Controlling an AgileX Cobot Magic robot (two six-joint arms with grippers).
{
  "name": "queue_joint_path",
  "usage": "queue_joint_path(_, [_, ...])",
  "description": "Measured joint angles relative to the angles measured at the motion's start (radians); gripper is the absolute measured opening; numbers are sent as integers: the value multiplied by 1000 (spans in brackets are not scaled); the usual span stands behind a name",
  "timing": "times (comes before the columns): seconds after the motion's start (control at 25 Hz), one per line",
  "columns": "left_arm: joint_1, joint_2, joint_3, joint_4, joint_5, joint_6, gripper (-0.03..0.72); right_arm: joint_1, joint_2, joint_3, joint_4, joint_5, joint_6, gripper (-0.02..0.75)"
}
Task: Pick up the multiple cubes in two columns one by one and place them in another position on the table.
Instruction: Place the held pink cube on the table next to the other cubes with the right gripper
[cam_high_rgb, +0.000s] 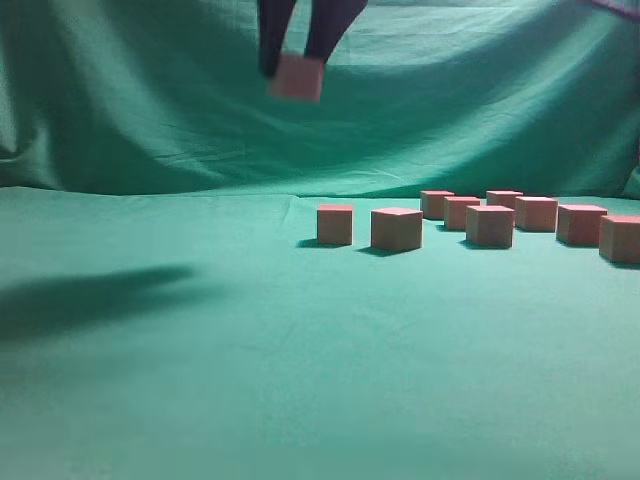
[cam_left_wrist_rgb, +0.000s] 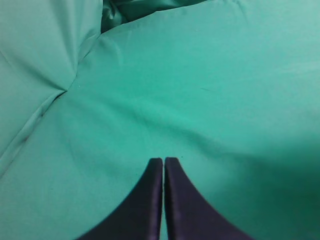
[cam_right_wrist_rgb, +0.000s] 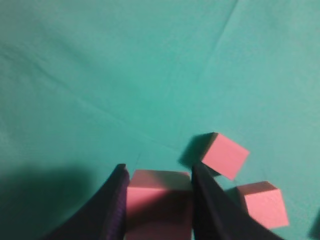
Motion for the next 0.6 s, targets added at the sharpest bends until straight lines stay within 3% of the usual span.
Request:
queue_joint_path(0.28, [0,0,0,0,0,0,0,10,195,-141,-15,2,73,256])
queue_joint_path(0.6, [0,0,0,0,0,0,0,10,281,-161,-22,-36,96,256])
